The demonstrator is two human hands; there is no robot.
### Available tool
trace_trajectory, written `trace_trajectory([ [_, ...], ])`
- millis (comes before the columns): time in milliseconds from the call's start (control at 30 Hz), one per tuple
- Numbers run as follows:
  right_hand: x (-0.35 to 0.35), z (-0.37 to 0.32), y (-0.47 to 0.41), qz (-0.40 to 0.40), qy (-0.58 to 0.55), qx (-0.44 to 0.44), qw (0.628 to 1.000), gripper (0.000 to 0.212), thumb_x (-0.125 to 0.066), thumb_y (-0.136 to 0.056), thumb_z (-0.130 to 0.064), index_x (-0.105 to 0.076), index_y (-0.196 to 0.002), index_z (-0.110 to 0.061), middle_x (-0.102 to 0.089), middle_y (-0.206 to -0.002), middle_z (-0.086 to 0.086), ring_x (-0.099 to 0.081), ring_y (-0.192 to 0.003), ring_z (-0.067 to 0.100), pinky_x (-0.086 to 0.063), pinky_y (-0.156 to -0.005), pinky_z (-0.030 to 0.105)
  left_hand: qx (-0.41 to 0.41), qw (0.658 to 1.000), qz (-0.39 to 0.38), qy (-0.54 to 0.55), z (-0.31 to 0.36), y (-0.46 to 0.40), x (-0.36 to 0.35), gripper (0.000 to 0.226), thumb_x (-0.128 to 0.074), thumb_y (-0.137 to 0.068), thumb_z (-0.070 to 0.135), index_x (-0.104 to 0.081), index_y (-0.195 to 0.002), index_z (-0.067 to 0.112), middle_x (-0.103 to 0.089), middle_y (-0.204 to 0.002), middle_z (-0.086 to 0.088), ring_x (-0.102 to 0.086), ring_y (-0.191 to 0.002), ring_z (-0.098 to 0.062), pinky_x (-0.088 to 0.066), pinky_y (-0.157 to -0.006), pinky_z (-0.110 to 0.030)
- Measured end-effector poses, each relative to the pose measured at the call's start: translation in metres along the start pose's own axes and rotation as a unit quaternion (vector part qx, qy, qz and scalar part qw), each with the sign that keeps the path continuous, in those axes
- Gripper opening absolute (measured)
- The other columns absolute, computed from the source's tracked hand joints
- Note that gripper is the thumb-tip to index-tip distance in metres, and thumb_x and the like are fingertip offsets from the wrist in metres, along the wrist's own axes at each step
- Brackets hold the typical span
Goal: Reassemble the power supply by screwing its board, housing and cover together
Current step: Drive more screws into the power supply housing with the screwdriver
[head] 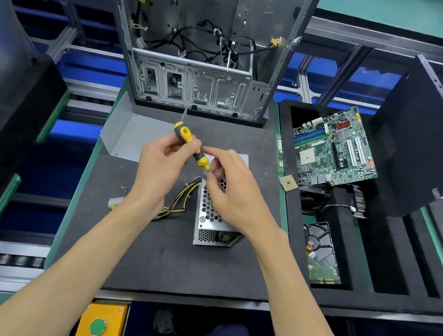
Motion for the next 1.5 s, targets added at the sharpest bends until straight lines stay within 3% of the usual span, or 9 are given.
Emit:
trace_trajectory([
  [133,0.023,-0.012,-0.003,0.041,-0.102,-0.013,0.994,0.032,-0.05,-0.1,-0.009,-0.052,-0.129,-0.023,-0.063,-0.095,-0.008,-0.061,-0.084,0.014,-0.052,-0.075,0.032,-0.173,0.979,-0.089,-0.056,0.047,0.021,-0.025,0.019,-0.074,-0.089,0.021,-0.074,-0.106,0.029,-0.075,-0.1,0.003,-0.07,-0.09,-0.007,-0.052,-0.08,-0.016],
  [267,0.052,-0.012,-0.008,0.13,-0.334,-0.061,0.932,0.017,-0.046,-0.091,-0.009,-0.057,-0.099,-0.019,-0.046,-0.072,-0.012,-0.038,-0.064,0.008,-0.032,-0.061,0.023,-0.233,0.963,-0.103,-0.085,0.064,0.026,-0.032,0.021,-0.068,-0.092,0.032,-0.071,-0.112,0.028,-0.072,-0.106,0.009,-0.066,-0.095,-0.003,-0.05,-0.082,-0.014],
  [333,0.065,-0.01,-0.01,0.172,-0.492,-0.07,0.851,0.015,-0.047,-0.092,-0.02,-0.047,-0.078,-0.015,-0.033,-0.065,-0.004,-0.024,-0.06,0.013,-0.02,-0.059,0.029,-0.179,0.976,-0.041,-0.114,0.045,0.021,-0.022,0.02,-0.069,-0.092,0.037,-0.067,-0.108,0.025,-0.068,-0.099,0.012,-0.06,-0.086,0.005,-0.044,-0.076,-0.008],
  [400,0.075,-0.003,-0.011,0.199,-0.567,-0.081,0.795,0.041,-0.044,-0.099,-0.043,-0.037,-0.068,-0.016,-0.021,-0.062,0.0,-0.016,-0.058,0.016,-0.016,-0.058,0.032,-0.057,0.988,-0.006,-0.146,0.011,0.017,-0.013,0.032,-0.073,-0.087,0.045,-0.057,-0.107,0.024,-0.062,-0.099,0.008,-0.054,-0.078,0.005,-0.042,-0.069,-0.008],
  [533,0.071,0.008,-0.012,0.181,-0.607,-0.117,0.765,0.063,-0.029,-0.096,-0.069,-0.028,-0.06,-0.017,-0.018,-0.054,-0.002,-0.011,-0.055,0.018,-0.012,-0.057,0.034,0.123,0.975,-0.075,-0.17,-0.054,0.026,-0.01,0.05,-0.075,-0.079,0.059,-0.052,-0.11,0.026,-0.065,-0.103,0.004,-0.062,-0.092,-0.005,-0.044,-0.071,-0.023],
  [767,0.051,0.013,-0.01,0.146,-0.587,-0.157,0.781,0.067,-0.03,-0.09,-0.074,-0.022,-0.053,-0.019,-0.012,-0.048,-0.001,-0.009,-0.049,0.017,-0.009,-0.054,0.036,0.142,0.978,-0.142,-0.065,-0.073,0.034,-0.021,0.035,-0.069,-0.088,0.053,-0.067,-0.106,0.022,-0.079,-0.096,0.007,-0.075,-0.092,-0.011,-0.054,-0.087,-0.035],
  [1067,0.05,0.011,-0.015,0.131,-0.576,-0.139,0.795,0.066,-0.031,-0.09,-0.072,-0.026,-0.051,-0.02,-0.014,-0.049,-0.002,-0.01,-0.049,0.017,-0.006,-0.056,0.037,0.134,0.979,-0.141,-0.054,-0.068,0.033,-0.023,0.031,-0.068,-0.091,0.046,-0.068,-0.104,0.017,-0.079,-0.089,0.003,-0.075,-0.082,-0.009,-0.05,-0.066,-0.015],
  [1267,0.049,0.009,-0.017,0.113,-0.529,-0.13,0.831,0.065,-0.039,-0.083,-0.075,-0.028,-0.051,-0.02,-0.017,-0.05,-0.002,-0.011,-0.05,0.019,-0.008,-0.055,0.037,0.136,0.979,-0.143,-0.048,-0.07,0.032,-0.022,0.033,-0.069,-0.092,0.045,-0.068,-0.106,0.015,-0.079,-0.088,0.002,-0.075,-0.08,-0.009,-0.05,-0.063,-0.014],
  [1500,0.05,0.009,-0.021,0.062,-0.396,-0.165,0.901,0.073,-0.038,-0.083,-0.081,-0.032,-0.05,-0.017,-0.033,-0.054,0.001,-0.032,-0.053,0.02,-0.033,-0.063,0.035,0.129,0.981,-0.141,-0.043,-0.07,0.032,-0.024,0.032,-0.069,-0.092,0.042,-0.068,-0.104,0.013,-0.079,-0.086,0.0,-0.073,-0.073,-0.007,-0.048,-0.058,-0.012],
])
Point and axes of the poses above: each hand's wrist, its own y-axis away from the middle knuckle, its own x-axis out of the back of the hand, z = x × y, the point moved 5 cm from there along -y, towards the middle knuckle
